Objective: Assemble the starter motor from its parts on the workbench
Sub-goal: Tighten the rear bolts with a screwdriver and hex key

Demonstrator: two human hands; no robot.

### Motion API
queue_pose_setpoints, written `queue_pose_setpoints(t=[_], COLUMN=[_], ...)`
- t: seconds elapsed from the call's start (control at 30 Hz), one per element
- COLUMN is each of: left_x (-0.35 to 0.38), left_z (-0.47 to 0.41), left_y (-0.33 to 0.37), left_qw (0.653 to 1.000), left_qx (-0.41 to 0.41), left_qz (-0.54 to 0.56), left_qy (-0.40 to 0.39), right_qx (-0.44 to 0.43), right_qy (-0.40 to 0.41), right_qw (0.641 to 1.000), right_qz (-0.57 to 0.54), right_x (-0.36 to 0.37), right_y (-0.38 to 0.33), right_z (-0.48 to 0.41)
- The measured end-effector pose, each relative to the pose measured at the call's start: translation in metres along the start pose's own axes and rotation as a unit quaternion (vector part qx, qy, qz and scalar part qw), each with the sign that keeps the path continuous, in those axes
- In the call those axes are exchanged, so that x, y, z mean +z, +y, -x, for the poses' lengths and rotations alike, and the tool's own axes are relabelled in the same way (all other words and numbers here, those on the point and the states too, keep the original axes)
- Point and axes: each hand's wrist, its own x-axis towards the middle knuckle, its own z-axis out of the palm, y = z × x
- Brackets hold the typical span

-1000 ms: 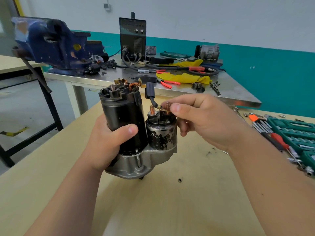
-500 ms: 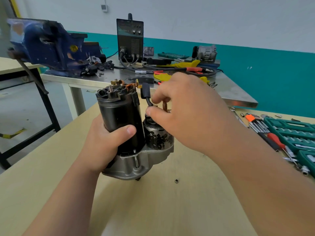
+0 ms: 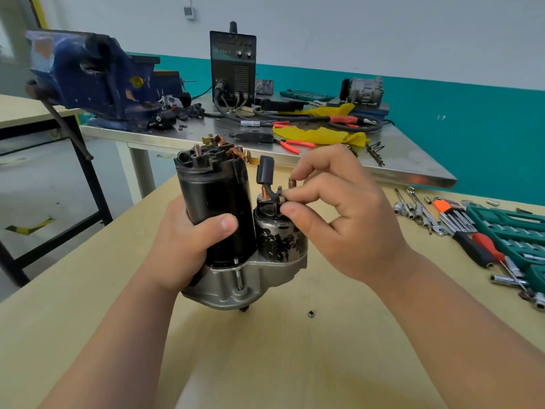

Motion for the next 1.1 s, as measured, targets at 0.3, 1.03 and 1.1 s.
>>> queue_pose_setpoints(t=[0.3, 1.03, 1.1], left_x=[-0.001, -0.038, -0.037], left_z=[0.000, 0.005, 0.005], left_y=[-0.003, -0.011, -0.011], left_qw=[0.999, 0.994, 0.995], left_qx=[0.018, -0.011, -0.020], left_qz=[0.015, 0.082, 0.079], left_qy=[-0.035, 0.074, 0.062], right_qx=[0.189, 0.322, 0.298], right_qy=[0.048, -0.419, -0.444], right_qw=[0.930, 0.836, 0.827], right_qz=[-0.311, 0.147, 0.170], right_x=[-0.007, 0.051, 0.058], right_y=[0.009, 0.050, 0.048], right_z=[0.007, 0.043, 0.040])
